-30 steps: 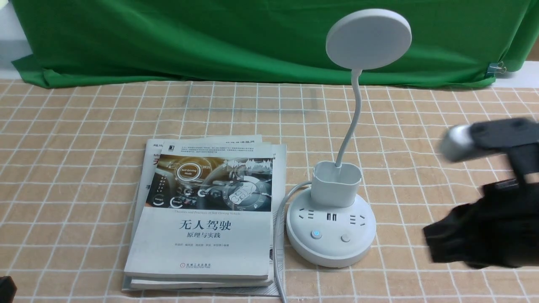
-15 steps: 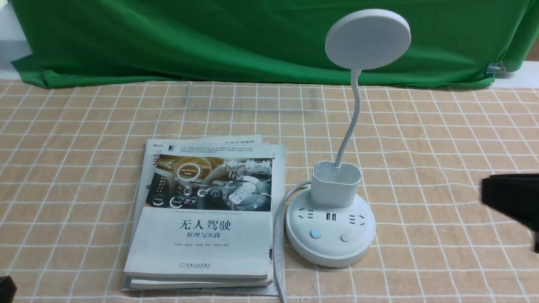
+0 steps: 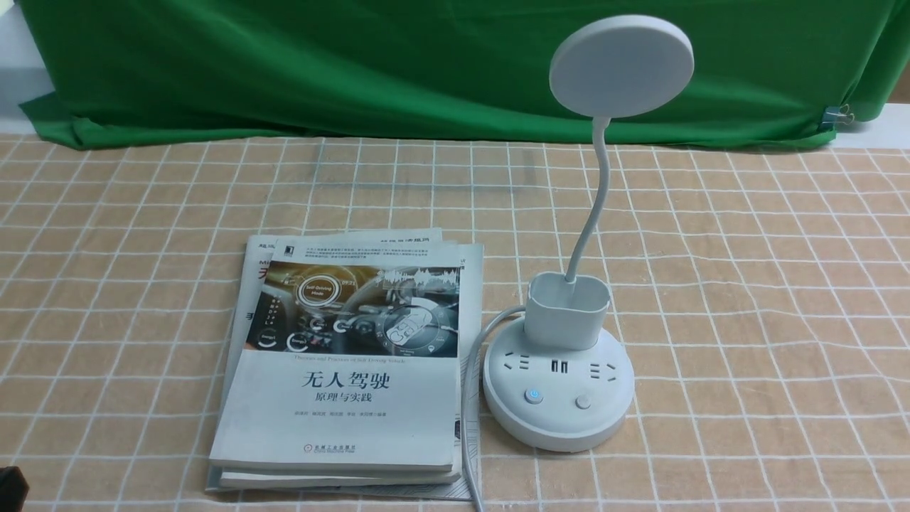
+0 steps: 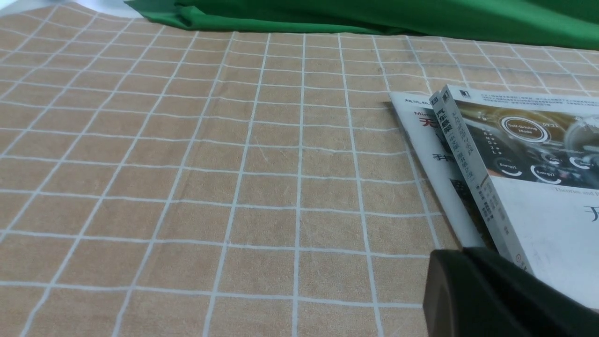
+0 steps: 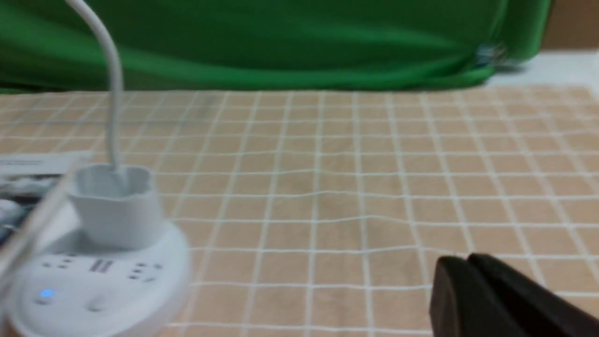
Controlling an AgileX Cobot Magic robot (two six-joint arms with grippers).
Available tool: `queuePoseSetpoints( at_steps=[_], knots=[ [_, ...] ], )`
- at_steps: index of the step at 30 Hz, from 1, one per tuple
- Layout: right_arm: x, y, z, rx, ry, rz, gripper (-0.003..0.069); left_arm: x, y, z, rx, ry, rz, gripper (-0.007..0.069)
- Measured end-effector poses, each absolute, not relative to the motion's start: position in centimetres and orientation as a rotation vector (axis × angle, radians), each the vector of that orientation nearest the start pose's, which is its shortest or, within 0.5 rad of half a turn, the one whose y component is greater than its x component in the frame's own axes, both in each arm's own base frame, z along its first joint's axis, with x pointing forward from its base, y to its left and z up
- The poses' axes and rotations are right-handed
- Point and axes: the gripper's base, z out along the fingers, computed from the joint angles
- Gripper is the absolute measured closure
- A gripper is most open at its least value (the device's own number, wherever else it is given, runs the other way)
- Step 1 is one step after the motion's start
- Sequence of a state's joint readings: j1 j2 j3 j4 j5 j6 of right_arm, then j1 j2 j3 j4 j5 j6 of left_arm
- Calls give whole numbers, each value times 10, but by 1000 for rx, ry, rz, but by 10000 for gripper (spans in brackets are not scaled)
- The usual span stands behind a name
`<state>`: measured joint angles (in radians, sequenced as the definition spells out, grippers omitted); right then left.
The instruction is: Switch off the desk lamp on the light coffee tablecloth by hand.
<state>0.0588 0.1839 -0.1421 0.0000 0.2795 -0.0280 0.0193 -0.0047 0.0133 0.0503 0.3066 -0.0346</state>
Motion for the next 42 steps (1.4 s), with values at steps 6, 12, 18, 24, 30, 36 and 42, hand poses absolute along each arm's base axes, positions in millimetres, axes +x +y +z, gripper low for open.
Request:
queuePoseSetpoints(
  at_steps=[6,12,18,24,30,36,42],
  knots=[
    [59,3,196,-92,1761,-9,633,54,2,181,-16,1799,37,620],
    [56,2,190,-93,1720,-13,633,54,2,181,-15,1800,38,620],
    [55,3,189,-103,1735,-7,633,54,2,181,-15,1799,38,620],
    [55,3,189,-102,1736,-4,619,54,2,181,-15,1799,38,620],
    [55,3,189,-98,1738,-1,608,54,2,181,-15,1799,38,620],
    [55,3,189,-98,1738,-1,597,54,2,181,-16,1799,37,620],
    [55,3,189,-98,1737,-1,580,54,2,181,-16,1799,37,620]
  ],
)
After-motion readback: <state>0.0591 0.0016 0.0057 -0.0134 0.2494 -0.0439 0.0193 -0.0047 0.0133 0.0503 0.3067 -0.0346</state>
